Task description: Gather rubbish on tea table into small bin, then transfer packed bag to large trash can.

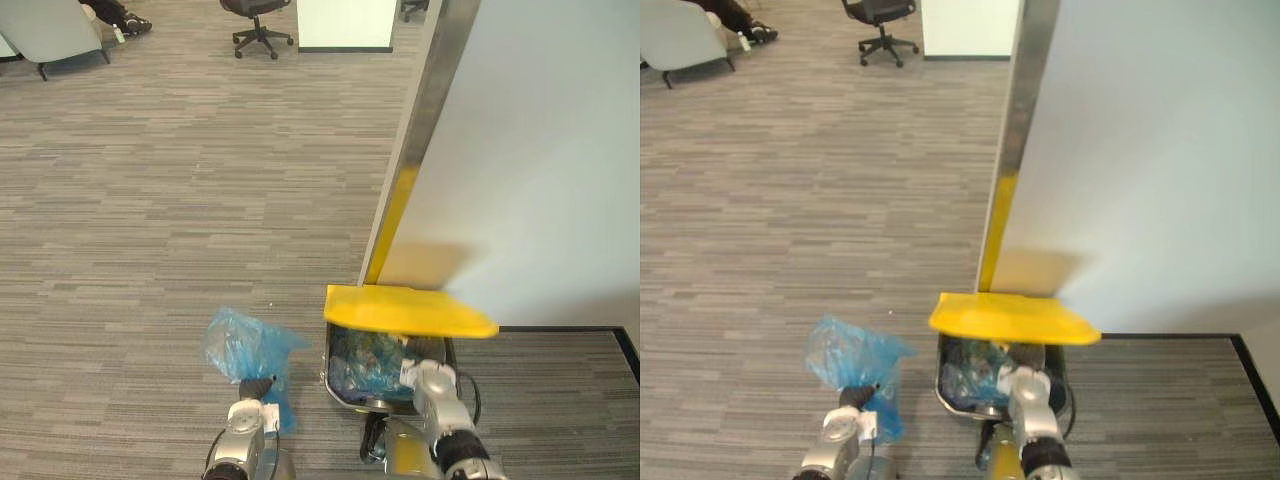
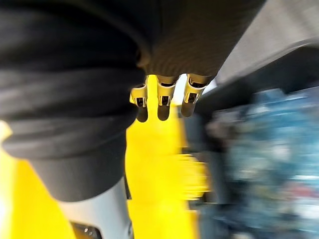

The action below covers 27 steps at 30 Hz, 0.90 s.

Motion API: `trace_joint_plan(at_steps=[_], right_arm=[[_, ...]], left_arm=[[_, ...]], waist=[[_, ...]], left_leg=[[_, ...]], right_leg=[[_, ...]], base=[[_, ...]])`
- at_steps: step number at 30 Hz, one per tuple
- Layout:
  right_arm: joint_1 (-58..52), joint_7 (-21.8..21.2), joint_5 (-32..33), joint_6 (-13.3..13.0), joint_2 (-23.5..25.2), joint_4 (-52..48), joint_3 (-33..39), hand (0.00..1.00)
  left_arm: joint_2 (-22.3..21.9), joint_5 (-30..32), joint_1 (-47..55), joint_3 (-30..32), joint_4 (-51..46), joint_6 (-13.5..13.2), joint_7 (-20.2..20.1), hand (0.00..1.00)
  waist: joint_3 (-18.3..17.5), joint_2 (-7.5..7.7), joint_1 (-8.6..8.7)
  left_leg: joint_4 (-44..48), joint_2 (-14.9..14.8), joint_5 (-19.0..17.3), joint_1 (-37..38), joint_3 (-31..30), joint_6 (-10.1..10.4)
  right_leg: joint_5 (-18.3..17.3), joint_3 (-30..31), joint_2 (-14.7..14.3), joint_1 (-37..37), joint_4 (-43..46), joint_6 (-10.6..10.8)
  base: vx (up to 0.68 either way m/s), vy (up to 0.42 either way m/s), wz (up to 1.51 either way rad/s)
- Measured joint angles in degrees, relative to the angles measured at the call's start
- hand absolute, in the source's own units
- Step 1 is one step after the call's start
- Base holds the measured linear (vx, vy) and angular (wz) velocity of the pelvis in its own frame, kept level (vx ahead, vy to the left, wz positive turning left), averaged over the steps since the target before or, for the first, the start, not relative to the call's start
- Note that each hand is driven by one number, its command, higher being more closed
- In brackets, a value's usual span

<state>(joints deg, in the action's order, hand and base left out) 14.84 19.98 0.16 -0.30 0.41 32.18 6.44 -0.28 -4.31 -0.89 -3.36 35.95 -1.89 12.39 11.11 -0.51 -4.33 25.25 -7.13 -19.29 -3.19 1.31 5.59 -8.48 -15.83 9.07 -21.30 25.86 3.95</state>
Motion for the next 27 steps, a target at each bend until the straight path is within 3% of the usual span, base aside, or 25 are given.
trace_joint_plan(at_steps=[11,14,22,27], right_arm=[[16.14,3.28,5.72,0.53,-4.31,-0.32,0.13,0.0],[18.78,3.68,6.78,1.0,-5.46,-0.14,0.39,0.0],[26.81,3.64,6.81,2.7,-5.9,5.2,1.79,0.0],[29.45,2.96,6.77,3.88,-6.29,8.02,1.69,0.0]], left_arm=[[1.88,-7.23,1.33,-13.24,-20.35,-2.82,-0.25,1.0],[2.07,-8.99,1.09,-16.26,-23.29,-2.85,-0.39,1.0],[2.81,-11.35,-2.19,-28.68,-31.43,-3.15,-3.02,1.0],[2.2,-10.39,-3.13,-30.43,-31.95,-3.99,-2.94,1.0]], waist=[[5.02,0.57,-1.34],[6.07,0.63,-1.56],[6.86,0.49,-0.63],[6.91,0.48,-0.05]], left_leg=[[3.31,-0.06,-1.18,-5.28,1.19,-1.16],[4.32,-0.07,-1.83,-6.78,1.06,-0.43],[5.44,-0.2,-2.21,-8.11,1.43,0.0],[4.04,0.23,-2.17,-6.06,3.63,0.09]], right_leg=[[1.57,1.47,0.06,-3.94,0.98,0.0],[1.7,2.07,0.05,-5.44,1.9,0.06],[2.14,2.86,-0.23,-6.93,2.35,-0.63],[2.57,5.02,-0.53,-7.13,2.73,-1.28]], base=[[-0.07,-0.027,0.06],[-0.05,-0.031,0.01],[0.0,-0.005,-0.03],[0.02,0.003,-0.22]])
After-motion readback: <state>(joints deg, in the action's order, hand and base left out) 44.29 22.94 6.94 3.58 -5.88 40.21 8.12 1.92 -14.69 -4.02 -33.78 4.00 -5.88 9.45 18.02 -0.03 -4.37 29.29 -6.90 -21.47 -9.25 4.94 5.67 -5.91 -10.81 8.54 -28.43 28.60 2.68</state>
